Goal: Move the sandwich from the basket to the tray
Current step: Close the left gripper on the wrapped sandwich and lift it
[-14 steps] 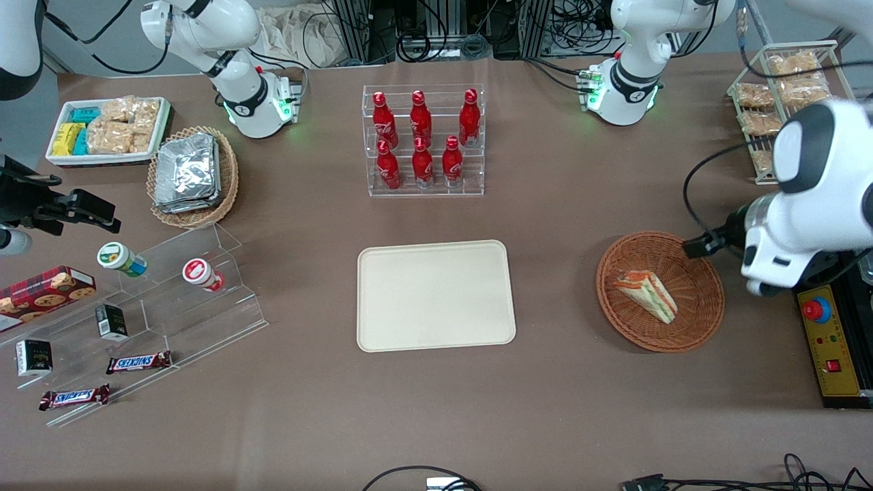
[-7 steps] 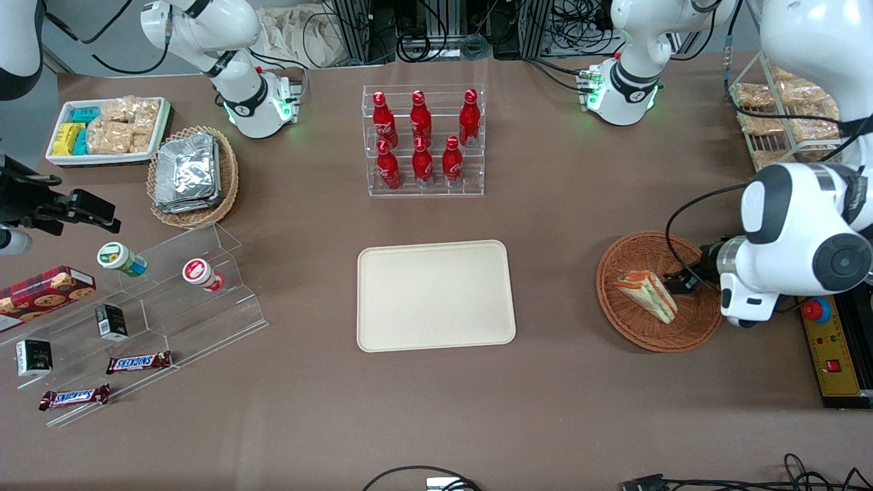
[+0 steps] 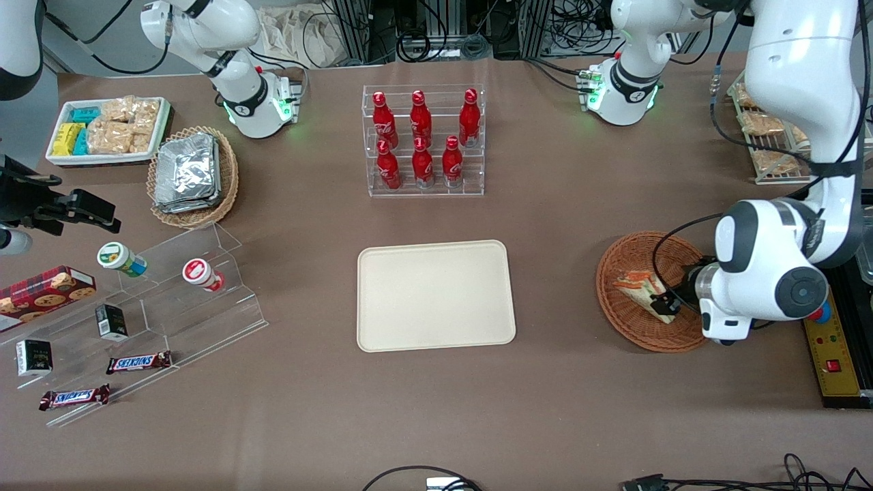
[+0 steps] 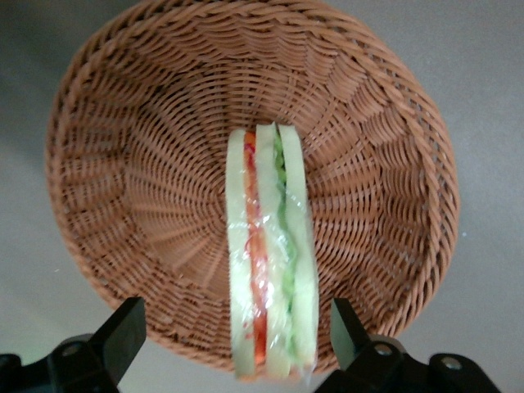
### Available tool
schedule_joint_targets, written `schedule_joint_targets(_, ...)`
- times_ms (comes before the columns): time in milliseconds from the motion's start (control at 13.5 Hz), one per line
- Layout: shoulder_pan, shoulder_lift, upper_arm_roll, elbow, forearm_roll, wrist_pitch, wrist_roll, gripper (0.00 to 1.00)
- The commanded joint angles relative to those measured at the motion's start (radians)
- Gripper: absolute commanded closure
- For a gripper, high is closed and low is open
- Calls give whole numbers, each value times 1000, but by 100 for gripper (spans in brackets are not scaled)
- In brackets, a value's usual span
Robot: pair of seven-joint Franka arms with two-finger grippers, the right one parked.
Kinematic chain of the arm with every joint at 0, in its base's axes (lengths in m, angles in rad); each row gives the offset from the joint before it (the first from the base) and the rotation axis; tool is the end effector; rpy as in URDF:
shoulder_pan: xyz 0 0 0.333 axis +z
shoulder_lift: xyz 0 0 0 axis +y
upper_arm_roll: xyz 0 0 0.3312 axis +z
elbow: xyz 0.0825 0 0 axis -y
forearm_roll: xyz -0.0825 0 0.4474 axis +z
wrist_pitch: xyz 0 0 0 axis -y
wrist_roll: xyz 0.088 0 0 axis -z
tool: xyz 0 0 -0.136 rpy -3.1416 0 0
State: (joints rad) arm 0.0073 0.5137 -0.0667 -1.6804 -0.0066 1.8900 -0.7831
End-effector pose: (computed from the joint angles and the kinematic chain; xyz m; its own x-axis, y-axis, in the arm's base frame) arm 0.6883 -0.0390 0.2314 0.7084 0.6644 -0.2384 0.6389 -0.7471 -0.1835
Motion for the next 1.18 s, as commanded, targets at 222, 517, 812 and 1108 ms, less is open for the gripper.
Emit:
schedule_joint_targets(222,-6,6,2,-130,-15,185,-37,0)
schedule_joint_targets(517,-9,14,2,-145,-15,201,-45,17)
schedule_joint_targets(812,-9,6,2,-145,-16,201,-45,100)
schedule_joint_targets(1108,-9,-44,1,-142,-15,182,-24,100)
